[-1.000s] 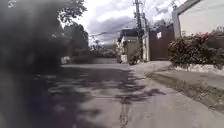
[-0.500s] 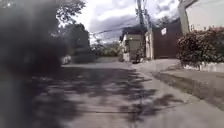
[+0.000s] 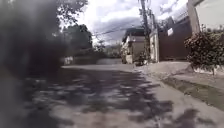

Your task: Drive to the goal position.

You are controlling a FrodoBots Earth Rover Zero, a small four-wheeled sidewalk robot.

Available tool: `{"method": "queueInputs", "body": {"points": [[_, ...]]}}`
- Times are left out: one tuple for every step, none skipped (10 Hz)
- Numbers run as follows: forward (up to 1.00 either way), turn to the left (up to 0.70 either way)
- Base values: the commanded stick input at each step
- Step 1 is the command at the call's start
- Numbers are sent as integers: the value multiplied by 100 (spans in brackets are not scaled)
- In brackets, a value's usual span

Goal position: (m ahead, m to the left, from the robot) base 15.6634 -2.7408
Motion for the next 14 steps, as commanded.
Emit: {"method": "queueInputs", "body": {"points": [[100, 0], [100, 0], [100, -3], [100, -15], [100, -33], [100, -39], [100, -39], [100, -39], [100, -39], [100, -39], [100, -39], [100, -38], [100, -38], [100, -37]]}}
